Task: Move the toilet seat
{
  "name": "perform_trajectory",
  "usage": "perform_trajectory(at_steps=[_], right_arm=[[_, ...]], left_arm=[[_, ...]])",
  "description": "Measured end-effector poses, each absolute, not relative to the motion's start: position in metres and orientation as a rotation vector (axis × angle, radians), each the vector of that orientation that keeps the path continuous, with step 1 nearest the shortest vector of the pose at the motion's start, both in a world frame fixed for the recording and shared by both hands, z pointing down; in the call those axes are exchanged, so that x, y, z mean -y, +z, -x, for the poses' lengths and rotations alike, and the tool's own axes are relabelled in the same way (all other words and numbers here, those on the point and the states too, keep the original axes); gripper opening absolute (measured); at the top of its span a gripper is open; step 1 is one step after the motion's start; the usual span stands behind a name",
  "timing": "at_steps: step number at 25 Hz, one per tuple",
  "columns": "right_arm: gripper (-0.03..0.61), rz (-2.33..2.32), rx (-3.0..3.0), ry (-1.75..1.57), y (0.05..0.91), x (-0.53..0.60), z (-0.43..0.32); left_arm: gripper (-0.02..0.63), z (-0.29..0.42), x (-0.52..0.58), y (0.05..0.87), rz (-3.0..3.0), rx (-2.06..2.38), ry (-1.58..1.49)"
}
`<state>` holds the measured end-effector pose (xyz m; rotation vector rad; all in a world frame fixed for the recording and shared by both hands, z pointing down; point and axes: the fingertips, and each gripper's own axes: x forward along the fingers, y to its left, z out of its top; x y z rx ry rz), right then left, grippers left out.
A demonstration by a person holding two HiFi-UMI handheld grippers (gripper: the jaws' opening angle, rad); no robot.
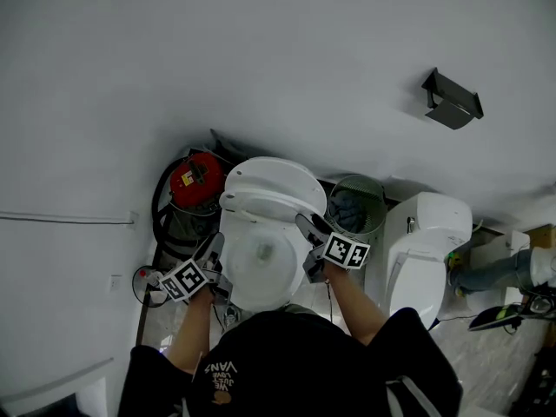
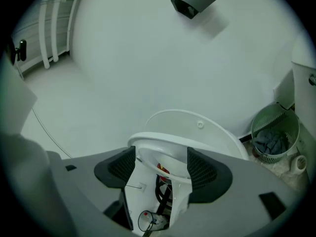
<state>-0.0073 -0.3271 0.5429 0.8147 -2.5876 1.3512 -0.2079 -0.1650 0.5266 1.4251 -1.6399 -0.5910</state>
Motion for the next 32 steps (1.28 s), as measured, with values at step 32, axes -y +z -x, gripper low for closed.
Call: perform_trajectory(at_steps=[32], right_arm=[[0.327, -1.011, 2.497, 1.083, 0.551, 0.394, 0.004]], left_arm=[[0.003, 0.200, 0.141, 0.497, -1.574, 1.798, -0.322]])
